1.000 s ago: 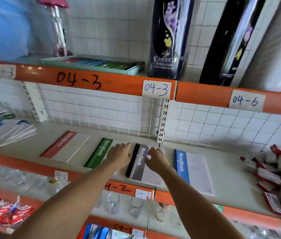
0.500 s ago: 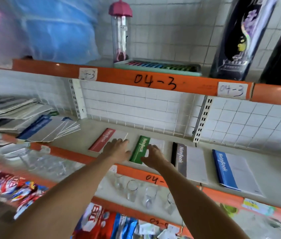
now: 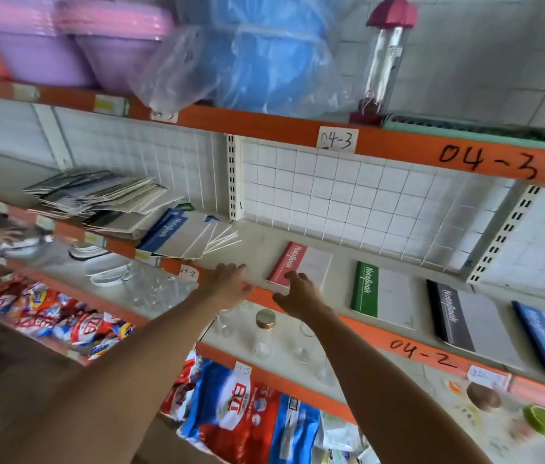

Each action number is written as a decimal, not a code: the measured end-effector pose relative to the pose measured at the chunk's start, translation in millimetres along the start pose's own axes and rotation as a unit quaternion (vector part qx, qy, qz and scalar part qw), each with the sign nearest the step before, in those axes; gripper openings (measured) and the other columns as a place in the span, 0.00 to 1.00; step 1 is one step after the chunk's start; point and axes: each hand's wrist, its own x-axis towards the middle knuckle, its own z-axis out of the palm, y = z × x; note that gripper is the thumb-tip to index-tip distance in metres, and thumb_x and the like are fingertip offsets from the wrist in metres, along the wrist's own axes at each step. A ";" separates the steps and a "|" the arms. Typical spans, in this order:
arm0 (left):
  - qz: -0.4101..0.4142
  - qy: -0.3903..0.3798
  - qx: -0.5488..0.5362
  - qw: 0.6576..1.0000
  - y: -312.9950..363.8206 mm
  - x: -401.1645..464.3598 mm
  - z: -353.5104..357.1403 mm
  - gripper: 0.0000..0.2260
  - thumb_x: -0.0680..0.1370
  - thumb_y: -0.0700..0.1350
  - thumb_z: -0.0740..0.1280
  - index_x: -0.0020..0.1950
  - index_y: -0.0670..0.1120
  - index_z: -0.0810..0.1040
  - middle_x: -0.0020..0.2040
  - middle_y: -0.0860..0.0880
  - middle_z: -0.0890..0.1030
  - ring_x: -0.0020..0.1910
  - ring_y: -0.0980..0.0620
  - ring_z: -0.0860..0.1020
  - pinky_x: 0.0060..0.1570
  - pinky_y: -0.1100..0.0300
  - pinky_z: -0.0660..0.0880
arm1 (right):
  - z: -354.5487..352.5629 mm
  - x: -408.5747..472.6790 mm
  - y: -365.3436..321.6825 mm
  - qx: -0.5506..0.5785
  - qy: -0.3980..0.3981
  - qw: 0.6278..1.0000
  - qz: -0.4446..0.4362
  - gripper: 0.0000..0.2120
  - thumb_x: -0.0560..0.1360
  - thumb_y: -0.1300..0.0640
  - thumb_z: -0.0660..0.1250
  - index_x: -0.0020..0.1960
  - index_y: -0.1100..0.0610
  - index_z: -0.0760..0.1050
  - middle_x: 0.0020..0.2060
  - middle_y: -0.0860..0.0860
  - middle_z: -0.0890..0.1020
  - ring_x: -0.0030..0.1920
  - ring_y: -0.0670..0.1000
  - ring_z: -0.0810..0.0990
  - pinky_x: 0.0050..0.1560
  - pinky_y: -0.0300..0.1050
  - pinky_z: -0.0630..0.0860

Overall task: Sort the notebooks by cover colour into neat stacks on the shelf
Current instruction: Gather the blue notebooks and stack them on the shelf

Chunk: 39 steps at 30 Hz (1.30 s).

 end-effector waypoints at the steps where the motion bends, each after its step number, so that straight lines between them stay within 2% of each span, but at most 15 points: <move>1: -0.005 0.000 0.005 1.000 -13.8 -3.6 -2.8 0.23 0.80 0.58 0.60 0.71 0.49 0.69 0.66 0.46 0.75 0.64 0.43 0.72 0.60 0.49 0.72 | 6.4 2.0 -11.3 -0.001 -0.006 1.000 -0.002 0.30 0.74 0.48 0.69 0.72 0.57 0.66 0.66 0.57 0.73 0.64 0.60 0.73 0.63 0.51 0.72; 10: -0.053 0.021 -0.008 0.998 -115.7 7.3 -14.3 0.24 0.80 0.59 0.59 0.74 0.51 0.68 0.66 0.48 0.76 0.66 0.46 0.72 0.60 0.51 0.73 | 56.6 44.7 -88.7 -0.005 -0.051 0.998 -0.031 0.29 0.75 0.48 0.69 0.73 0.54 0.67 0.68 0.55 0.72 0.66 0.59 0.72 0.65 0.49 0.72; 14: -0.050 0.028 0.004 0.998 -160.2 27.4 -13.5 0.21 0.79 0.62 0.59 0.67 0.53 0.72 0.60 0.50 0.79 0.59 0.48 0.75 0.54 0.51 0.75 | 75.2 80.2 -119.7 -0.009 -0.055 0.998 -0.038 0.29 0.75 0.48 0.68 0.73 0.53 0.67 0.68 0.54 0.72 0.66 0.59 0.72 0.65 0.50 0.71; 19: -0.072 0.003 0.056 0.996 -211.8 76.4 -19.3 0.20 0.79 0.63 0.56 0.63 0.52 0.72 0.61 0.48 0.78 0.60 0.46 0.75 0.56 0.50 0.74 | 95.2 138.9 -156.5 -0.011 -0.078 0.996 -0.043 0.29 0.76 0.48 0.67 0.74 0.51 0.66 0.70 0.55 0.71 0.69 0.58 0.71 0.68 0.50 0.69; 23: -0.056 -0.021 0.079 0.995 -245.1 119.8 -26.8 0.24 0.79 0.64 0.57 0.72 0.55 0.69 0.67 0.50 0.76 0.65 0.45 0.74 0.62 0.48 0.71 | 110.0 189.1 -178.8 0.014 -0.084 0.996 -0.017 0.28 0.76 0.48 0.67 0.74 0.55 0.66 0.69 0.58 0.72 0.69 0.60 0.71 0.69 0.50 0.68; 26: -0.037 -0.039 0.080 0.995 -266.6 149.1 -28.0 0.24 0.80 0.63 0.58 0.72 0.53 0.69 0.69 0.49 0.74 0.66 0.45 0.72 0.63 0.49 0.71 | 122.6 223.2 -194.7 0.000 -0.055 0.998 0.014 0.27 0.78 0.47 0.64 0.71 0.59 0.66 0.66 0.62 0.72 0.66 0.63 0.70 0.67 0.52 0.68; 28: -0.032 -0.047 0.071 0.996 -278.5 164.4 -24.1 0.24 0.81 0.61 0.58 0.73 0.52 0.68 0.70 0.49 0.73 0.67 0.45 0.71 0.63 0.49 0.71 | 129.3 239.5 -203.2 -0.011 -0.044 0.998 0.040 0.29 0.78 0.43 0.63 0.71 0.61 0.64 0.68 0.63 0.68 0.68 0.64 0.67 0.68 0.53 0.66; 30: -0.027 -0.045 0.068 0.996 -287.3 174.8 -18.5 0.24 0.81 0.61 0.57 0.74 0.52 0.66 0.71 0.49 0.71 0.67 0.45 0.70 0.63 0.49 0.71 | 135.3 251.0 -208.2 -0.017 -0.041 0.997 0.070 0.36 0.77 0.37 0.63 0.73 0.62 0.62 0.70 0.63 0.64 0.70 0.64 0.64 0.69 0.56 0.64; 33: -0.010 -0.037 0.044 0.998 -298.0 185.0 -7.2 0.23 0.82 0.60 0.56 0.74 0.51 0.66 0.70 0.49 0.71 0.67 0.45 0.70 0.62 0.48 0.72 | 143.2 262.2 -212.5 -0.013 -0.040 0.993 0.113 0.48 0.70 0.31 0.68 0.74 0.62 0.58 0.71 0.64 0.62 0.71 0.65 0.62 0.70 0.57 0.63; 36: 0.012 -0.012 0.023 1.000 -308.2 198.4 -2.2 0.22 0.82 0.58 0.56 0.73 0.50 0.67 0.70 0.48 0.71 0.66 0.45 0.71 0.62 0.49 0.72 | 142.2 277.7 -212.8 -0.010 -0.036 0.989 0.146 0.48 0.69 0.34 0.72 0.73 0.64 0.57 0.69 0.64 0.67 0.69 0.63 0.67 0.68 0.55 0.68; 39: -0.003 -0.011 0.015 1.000 -312.4 214.6 -0.9 0.24 0.83 0.59 0.54 0.74 0.47 0.66 0.73 0.45 0.69 0.70 0.42 0.68 0.65 0.48 0.70 | 133.9 294.4 -201.4 0.061 -0.032 0.983 0.168 0.42 0.70 0.45 0.76 0.72 0.66 0.61 0.62 0.61 0.76 0.62 0.59 0.77 0.61 0.52 0.77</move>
